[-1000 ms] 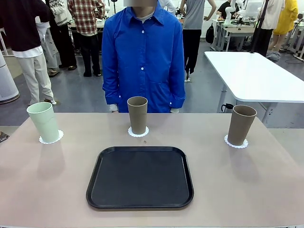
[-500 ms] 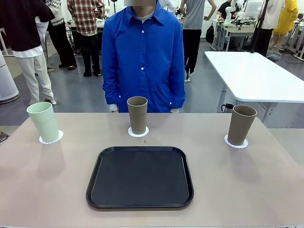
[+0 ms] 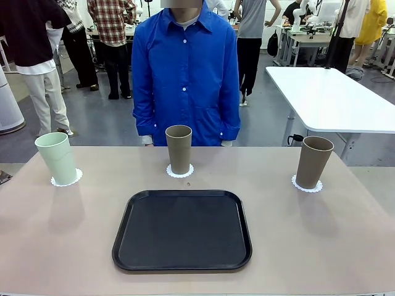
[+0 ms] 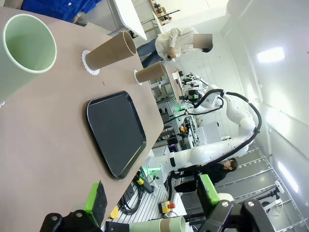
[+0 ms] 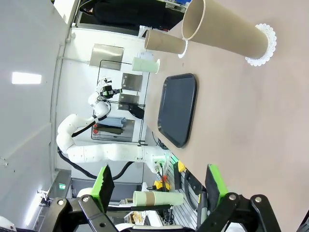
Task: Place coasters on the table and set cups on them.
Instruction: Take one Reusable plastic cup from the Flat Tray and place it on a coaster set by the human.
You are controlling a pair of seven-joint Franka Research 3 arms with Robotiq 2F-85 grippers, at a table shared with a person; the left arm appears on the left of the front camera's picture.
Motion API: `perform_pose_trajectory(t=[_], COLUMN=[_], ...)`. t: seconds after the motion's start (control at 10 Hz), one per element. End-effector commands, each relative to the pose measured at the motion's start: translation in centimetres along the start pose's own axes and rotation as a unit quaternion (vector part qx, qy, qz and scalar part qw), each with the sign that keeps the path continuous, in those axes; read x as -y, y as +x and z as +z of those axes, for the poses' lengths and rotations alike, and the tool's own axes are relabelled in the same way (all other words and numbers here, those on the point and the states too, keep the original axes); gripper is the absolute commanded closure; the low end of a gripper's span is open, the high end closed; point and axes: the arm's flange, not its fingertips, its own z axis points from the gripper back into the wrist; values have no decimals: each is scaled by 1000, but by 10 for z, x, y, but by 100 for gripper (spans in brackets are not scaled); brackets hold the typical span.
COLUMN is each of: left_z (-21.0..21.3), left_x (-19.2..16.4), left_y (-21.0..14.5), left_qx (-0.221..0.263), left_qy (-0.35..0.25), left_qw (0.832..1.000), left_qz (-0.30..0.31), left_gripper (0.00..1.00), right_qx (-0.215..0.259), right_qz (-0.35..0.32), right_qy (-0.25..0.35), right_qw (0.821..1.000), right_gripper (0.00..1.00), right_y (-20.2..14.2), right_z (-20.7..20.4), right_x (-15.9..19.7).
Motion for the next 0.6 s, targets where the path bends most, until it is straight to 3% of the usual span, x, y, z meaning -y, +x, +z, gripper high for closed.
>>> perform_pose_trajectory(t=[0.0,0.5], left_z=[0,0], left_x=[3,3], left_y=[-2,-2], left_qx=[5,5], left_qy=[-5,-5], left_qw=[1000,1000], left_qz=[-7,-7], left_gripper=[0,0], right_qx=[3,3], right_qz=[1,1], right_qy=[9,9], right_qw=[1000,1000], right_gripper=[0,0], right_y=[0,0], right_z=[-2,-2], right_x=[0,0])
